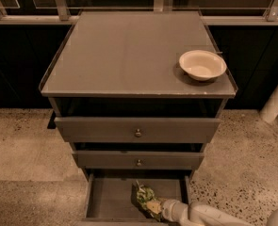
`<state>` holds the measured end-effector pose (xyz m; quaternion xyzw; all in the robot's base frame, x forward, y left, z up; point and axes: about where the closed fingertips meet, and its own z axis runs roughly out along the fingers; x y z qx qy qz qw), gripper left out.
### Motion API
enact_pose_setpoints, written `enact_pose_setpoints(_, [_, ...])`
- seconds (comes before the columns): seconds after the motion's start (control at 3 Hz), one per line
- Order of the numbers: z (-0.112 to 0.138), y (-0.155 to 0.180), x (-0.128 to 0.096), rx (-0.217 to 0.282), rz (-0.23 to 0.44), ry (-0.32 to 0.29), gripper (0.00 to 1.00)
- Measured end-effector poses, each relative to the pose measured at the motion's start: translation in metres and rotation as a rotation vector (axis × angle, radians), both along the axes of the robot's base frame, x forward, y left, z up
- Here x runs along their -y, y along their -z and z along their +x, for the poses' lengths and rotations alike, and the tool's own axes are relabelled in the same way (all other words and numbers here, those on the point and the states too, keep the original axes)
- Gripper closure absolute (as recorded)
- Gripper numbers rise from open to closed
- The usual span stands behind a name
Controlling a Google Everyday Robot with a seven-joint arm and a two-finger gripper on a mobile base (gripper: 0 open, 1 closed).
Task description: Place green jalapeno chip bag into bottom drawer
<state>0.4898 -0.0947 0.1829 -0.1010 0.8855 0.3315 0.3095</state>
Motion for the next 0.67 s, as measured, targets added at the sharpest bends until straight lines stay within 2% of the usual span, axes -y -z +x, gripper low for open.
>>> enact_pose_setpoints(0.67, [0.0002, 0.0003, 0.0, 0.0, -0.001, -0.001, 0.57])
